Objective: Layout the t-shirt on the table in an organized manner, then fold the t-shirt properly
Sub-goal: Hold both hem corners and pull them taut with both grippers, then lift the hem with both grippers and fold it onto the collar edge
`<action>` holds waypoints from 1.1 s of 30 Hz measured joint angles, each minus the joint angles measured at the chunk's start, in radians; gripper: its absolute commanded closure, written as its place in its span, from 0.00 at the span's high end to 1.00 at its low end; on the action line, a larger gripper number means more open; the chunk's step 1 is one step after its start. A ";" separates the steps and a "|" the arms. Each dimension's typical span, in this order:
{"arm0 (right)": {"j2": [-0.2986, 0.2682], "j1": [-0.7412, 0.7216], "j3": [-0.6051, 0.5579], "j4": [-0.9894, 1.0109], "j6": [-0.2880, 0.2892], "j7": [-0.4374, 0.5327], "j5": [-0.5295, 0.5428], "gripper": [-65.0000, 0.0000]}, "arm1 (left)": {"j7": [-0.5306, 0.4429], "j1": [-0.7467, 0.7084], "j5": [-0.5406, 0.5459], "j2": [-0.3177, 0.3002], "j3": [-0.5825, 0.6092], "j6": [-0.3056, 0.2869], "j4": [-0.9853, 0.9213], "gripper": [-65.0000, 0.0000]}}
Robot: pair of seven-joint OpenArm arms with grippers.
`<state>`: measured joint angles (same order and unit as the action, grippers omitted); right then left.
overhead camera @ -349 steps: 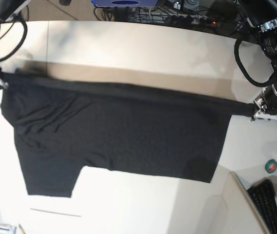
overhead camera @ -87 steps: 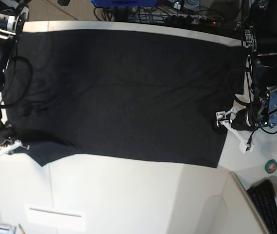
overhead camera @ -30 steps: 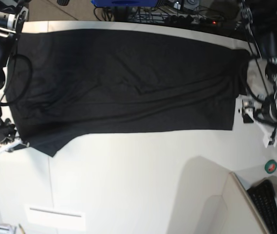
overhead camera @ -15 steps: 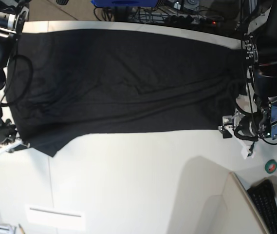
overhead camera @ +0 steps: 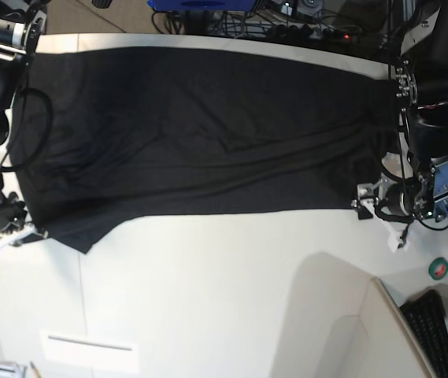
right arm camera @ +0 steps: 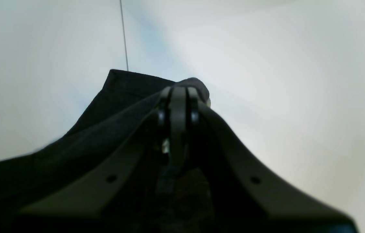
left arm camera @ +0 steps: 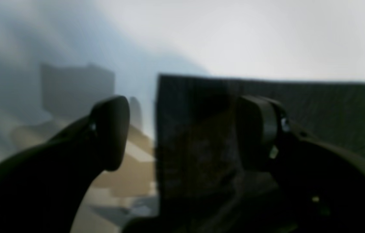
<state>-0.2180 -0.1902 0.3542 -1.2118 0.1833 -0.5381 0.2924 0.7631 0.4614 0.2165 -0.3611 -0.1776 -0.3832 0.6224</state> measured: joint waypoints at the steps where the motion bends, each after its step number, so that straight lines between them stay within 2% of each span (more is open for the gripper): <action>1: 0.000 0.000 0.000 0.000 0.000 -0.001 -0.002 0.00 | -0.019 -0.002 0.007 0.000 0.000 0.000 -0.004 0.75; 7: 0.000 -0.001 0.000 0.000 0.000 0.002 0.003 0.00 | -0.037 -0.002 0.001 0.006 -0.002 0.002 -0.012 0.74; 9: 0.000 0.000 0.000 0.000 0.000 0.002 0.003 0.00 | -0.038 -0.002 0.000 0.007 -0.002 0.002 -0.012 0.71; 11: 0.000 0.000 0.000 0.000 0.000 0.002 0.003 0.00 | -0.039 -0.003 0.000 0.008 -0.002 0.002 -0.012 0.58; 15: 0.000 0.000 0.000 0.000 0.000 0.003 0.003 0.00 | -0.127 -0.039 0.002 0.024 -0.004 0.009 -0.004 0.26; 17: 0.000 0.000 0.000 0.000 0.000 0.002 0.003 0.00 | -0.141 -0.040 0.006 0.026 -0.004 0.009 -0.006 0.06; 18: 0.000 0.000 0.000 0.000 0.000 0.002 0.003 0.00 | -0.153 -0.041 0.011 0.029 -0.004 0.008 -0.007 0.00; 23: 0.000 0.000 -0.001 0.003 0.000 0.003 0.002 0.00 | -0.156 -0.026 0.009 0.037 -0.005 0.006 -0.007 0.00; 25: 0.001 -0.014 -0.004 0.008 0.000 0.002 -0.001 0.00 | -0.114 0.008 -0.003 0.043 -0.002 0.001 -0.014 0.00; 31: -0.008 -0.103 -0.006 0.103 0.000 0.009 -0.001 0.00 | -0.124 0.121 0.007 0.046 -0.003 0.001 -0.010 0.00; 33: -0.011 -0.127 -0.006 0.137 0.000 0.043 -0.004 0.00 | -0.127 0.142 0.010 0.044 -0.005 0.001 -0.008 0.00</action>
<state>-0.2291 -0.3172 0.3485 -1.0744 0.1833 -0.4950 0.2882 0.6365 0.6037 0.2268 -0.3172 -0.1825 -0.3820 0.6144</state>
